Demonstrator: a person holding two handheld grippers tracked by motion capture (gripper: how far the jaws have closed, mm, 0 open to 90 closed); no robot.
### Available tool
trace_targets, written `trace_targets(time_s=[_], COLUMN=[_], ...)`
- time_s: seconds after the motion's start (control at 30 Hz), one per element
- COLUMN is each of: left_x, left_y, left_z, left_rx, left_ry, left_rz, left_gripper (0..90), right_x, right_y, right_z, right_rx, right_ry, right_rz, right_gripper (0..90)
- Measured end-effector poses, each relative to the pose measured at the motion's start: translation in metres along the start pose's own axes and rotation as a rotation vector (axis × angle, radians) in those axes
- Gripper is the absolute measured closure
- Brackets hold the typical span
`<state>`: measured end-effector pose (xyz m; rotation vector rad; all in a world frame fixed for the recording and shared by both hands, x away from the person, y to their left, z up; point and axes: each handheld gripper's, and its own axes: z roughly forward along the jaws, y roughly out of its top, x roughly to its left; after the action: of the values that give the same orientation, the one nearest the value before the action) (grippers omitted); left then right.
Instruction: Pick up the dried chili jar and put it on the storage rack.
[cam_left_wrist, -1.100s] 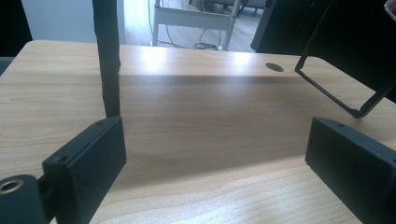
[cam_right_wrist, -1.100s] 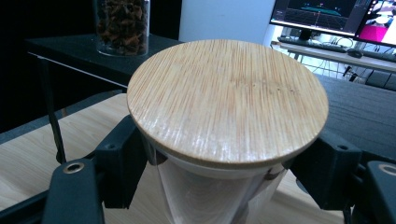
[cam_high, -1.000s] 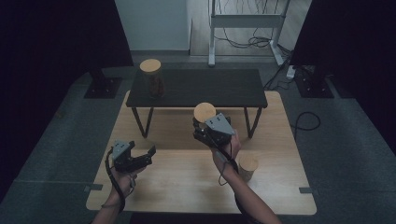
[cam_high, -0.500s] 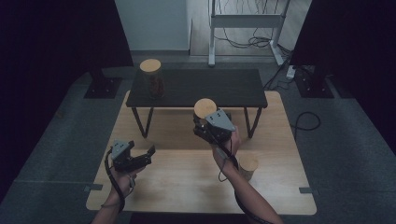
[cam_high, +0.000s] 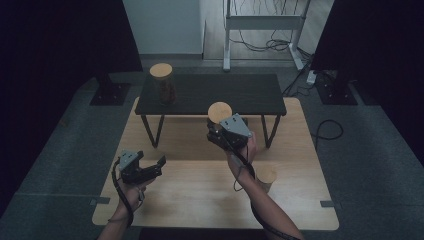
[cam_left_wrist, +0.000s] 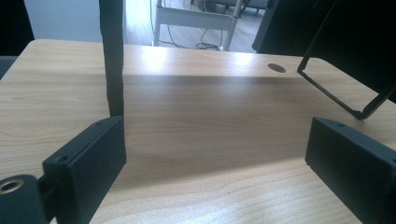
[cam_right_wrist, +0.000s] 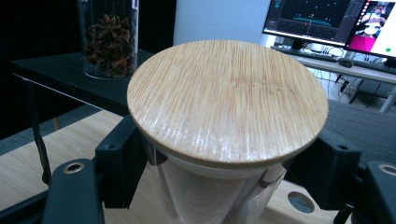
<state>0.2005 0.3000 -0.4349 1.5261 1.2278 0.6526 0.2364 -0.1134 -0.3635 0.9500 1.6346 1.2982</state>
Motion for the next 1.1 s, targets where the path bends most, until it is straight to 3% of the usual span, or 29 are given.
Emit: trace_targets(time_s=[1.1], left_x=[0.002], left_y=[0.000], left_z=[0.000], left_rx=[0.000], left_ry=[0.007], left_rz=[-0.003], left_gripper=[4.9], right_x=[-0.001], right_y=[0.015], right_z=[0.012], right_rx=[-0.042], right_ry=[-0.013], right_rz=[-0.006], right_gripper=[25.6])
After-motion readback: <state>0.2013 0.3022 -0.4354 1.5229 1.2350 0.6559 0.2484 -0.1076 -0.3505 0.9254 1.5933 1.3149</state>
